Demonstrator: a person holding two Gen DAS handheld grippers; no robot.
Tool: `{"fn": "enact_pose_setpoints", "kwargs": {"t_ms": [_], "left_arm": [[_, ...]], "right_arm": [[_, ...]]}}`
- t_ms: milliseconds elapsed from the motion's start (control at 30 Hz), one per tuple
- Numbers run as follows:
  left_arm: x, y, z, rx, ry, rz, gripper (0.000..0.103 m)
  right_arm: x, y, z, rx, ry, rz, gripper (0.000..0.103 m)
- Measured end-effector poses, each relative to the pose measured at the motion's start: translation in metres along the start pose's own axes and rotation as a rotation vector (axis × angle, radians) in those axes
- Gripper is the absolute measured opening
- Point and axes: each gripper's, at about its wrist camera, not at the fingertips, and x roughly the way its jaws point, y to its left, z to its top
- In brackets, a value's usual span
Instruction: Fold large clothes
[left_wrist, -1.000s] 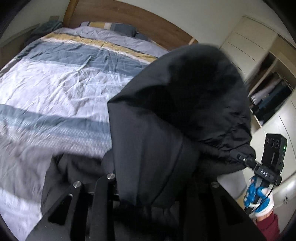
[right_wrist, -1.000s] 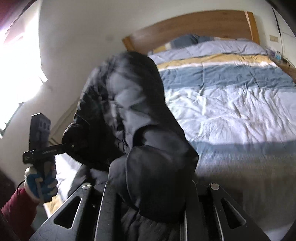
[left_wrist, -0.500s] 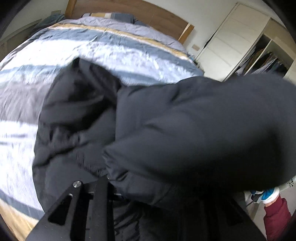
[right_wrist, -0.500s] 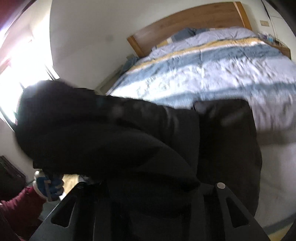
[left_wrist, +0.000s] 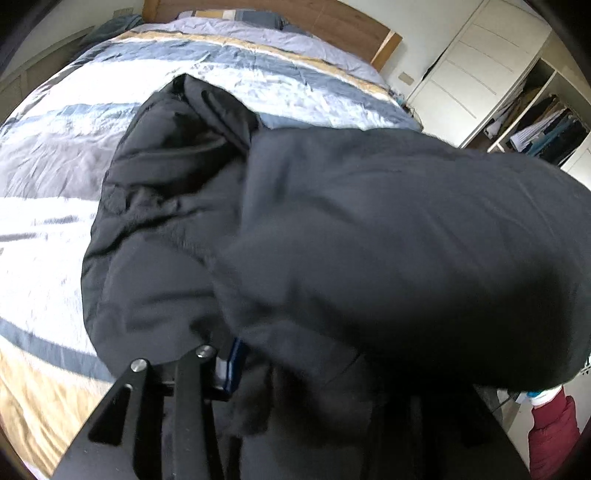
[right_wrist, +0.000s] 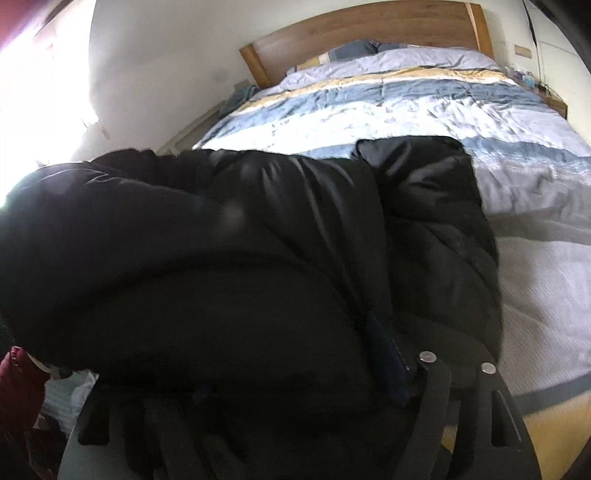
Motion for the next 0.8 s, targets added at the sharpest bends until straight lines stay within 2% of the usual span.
{"fn": "enact_pose_setpoints", "kwargs": {"t_ms": [200,300,400,433,533,700,800], "left_arm": [[-0.022,-0.01,-0.038,0.095,0.033,0.04,0.043],[-0.051,-0.012,-0.048,0.108,-0.002,0.051,0.043],[-0.083,-0.016,-0.029,0.097,-0.078,0.039,0.045],[-0.091,-0.02,-0.02,0.091,-0.104,0.033,0.052],[-0.103,-0.041,0.008,0.093,-0.17,0.038,0.056],[-0.081,-0.062,0.05,0.08,-0.187,0.024,0.056],[-0.056,-0.073,0.054,0.098,-0.163,0.026,0.056]], "right_arm": [[-0.037,-0.011,-0.026,0.019,0.02,-0.035,0.075],[-0.058,-0.006,-0.021,0.008,-0.004,-0.042,0.075],[-0.074,0.013,-0.002,-0.031,-0.049,-0.025,0.075],[-0.075,0.023,0.007,-0.05,-0.061,-0.018,0.076],[-0.07,0.054,0.033,-0.11,-0.085,0.012,0.078],[-0.041,0.091,0.065,-0.153,-0.09,0.072,0.079],[-0.02,0.104,0.068,-0.182,-0.059,0.078,0.079]]}}
